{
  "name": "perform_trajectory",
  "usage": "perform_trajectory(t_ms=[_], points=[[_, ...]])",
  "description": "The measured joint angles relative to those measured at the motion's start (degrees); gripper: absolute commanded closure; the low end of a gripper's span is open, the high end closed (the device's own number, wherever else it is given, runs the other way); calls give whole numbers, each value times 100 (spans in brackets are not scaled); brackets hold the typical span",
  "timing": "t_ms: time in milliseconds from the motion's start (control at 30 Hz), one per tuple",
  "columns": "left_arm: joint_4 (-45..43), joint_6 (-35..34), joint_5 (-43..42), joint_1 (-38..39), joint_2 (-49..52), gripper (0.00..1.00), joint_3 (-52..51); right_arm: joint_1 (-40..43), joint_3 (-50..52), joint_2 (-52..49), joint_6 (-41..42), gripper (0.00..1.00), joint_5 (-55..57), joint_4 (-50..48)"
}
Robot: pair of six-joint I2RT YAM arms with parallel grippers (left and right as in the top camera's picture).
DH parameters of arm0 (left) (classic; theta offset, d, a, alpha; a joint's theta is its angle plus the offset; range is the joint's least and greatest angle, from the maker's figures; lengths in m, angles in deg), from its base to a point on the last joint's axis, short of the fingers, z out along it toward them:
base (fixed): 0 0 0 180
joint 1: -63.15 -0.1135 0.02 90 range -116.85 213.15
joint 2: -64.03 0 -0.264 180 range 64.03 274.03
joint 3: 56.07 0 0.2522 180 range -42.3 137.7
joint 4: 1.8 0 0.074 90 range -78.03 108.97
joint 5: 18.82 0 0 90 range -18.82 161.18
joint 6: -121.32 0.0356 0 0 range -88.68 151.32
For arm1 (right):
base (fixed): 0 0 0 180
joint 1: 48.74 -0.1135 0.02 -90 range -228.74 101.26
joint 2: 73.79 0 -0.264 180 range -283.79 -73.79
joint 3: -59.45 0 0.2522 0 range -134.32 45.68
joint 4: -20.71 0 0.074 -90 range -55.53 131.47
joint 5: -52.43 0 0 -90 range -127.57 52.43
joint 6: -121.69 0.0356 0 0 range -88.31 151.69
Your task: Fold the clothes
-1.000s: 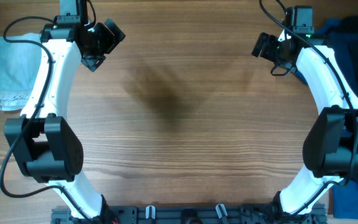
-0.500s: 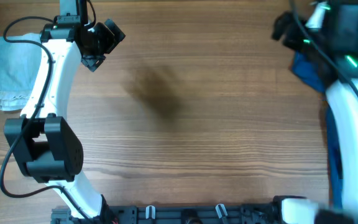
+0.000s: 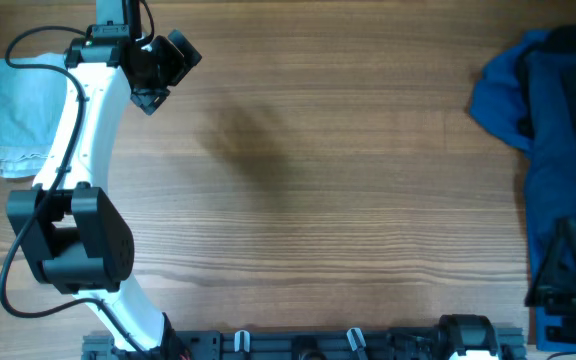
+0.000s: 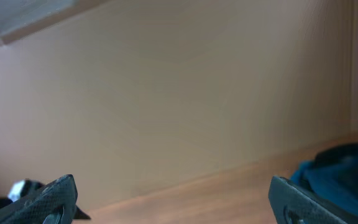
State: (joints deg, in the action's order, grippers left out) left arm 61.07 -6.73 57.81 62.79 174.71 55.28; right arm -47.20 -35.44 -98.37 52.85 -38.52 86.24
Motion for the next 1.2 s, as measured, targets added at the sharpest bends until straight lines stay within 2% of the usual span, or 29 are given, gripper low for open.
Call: perform_trajectory(t_ms=[133,367,467,600,700,933,1067,1200], points=[[4,0,0,0,0,0,0,0,1788,791,289,1,11,-315],[0,2,-2,0,0,0,0,-4,5316,1919,1078,0,17,-3742],[-7,2,2,0,0,0,0,-52,6216,2092,1049,1,17,-4933],[-4,2,0,0,0,0,0,-164,6957,2116,553,0,17,-6089],[0,0,0,0,0,0,0,-190,7348,2120,131,1,20,-6227],[-7,2,0,0,0,0,0,-190,7928,2173,-184,0,20,-6380],[-4,0,0,0,0,0,0,-190,8072,2337,-365,0,15,-6203],[-4,0,0,0,0,0,0,-190,8072,2347,-905,0,11,-5845]])
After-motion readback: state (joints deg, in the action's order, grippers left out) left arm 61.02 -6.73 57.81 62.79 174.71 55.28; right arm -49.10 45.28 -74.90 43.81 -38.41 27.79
